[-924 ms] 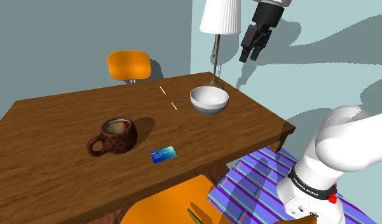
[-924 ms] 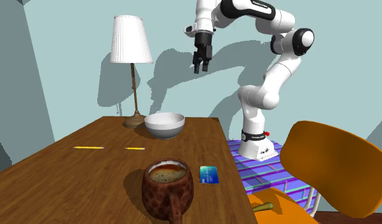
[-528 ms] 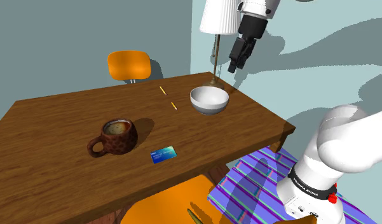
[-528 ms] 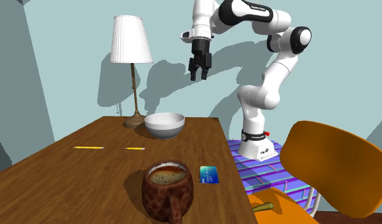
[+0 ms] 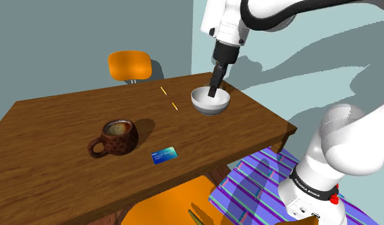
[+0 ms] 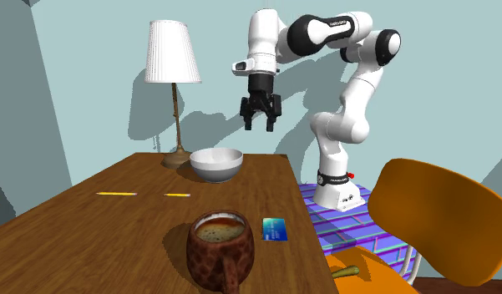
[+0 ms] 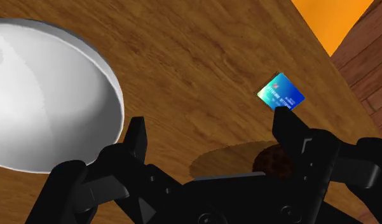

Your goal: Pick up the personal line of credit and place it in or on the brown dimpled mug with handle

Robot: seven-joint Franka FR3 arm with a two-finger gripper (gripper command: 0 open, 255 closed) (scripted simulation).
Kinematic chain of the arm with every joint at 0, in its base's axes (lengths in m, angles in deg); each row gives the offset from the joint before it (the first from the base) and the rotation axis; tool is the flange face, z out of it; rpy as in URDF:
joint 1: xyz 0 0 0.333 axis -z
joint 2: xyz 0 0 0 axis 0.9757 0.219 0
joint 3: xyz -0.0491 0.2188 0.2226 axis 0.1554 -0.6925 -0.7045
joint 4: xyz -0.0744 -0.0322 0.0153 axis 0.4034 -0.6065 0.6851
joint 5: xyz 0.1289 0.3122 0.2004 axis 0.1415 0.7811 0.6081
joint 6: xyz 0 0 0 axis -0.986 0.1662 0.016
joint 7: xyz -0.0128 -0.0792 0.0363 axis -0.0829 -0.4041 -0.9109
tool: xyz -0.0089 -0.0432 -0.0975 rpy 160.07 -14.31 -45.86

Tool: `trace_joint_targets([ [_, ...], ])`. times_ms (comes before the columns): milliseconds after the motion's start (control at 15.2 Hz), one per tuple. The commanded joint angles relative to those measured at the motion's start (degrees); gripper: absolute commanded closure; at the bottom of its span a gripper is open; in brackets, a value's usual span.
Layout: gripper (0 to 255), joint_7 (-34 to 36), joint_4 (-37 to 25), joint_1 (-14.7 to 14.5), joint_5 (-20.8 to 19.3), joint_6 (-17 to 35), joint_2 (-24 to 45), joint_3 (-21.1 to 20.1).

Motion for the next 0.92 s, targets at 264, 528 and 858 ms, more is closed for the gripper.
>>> trace_joint_targets([
  [264, 0, -5.77, 0.97, -4.8, 1.38, 9.25, 8.28, -2.97],
  [528, 0, -9.34, 1.22, -7.79, 2.0, 15.14, 13.99, -5.15],
  [858, 0, -13.47, 0.85, -11.17, 2.12, 22.19, 21.53, -8.03],
])
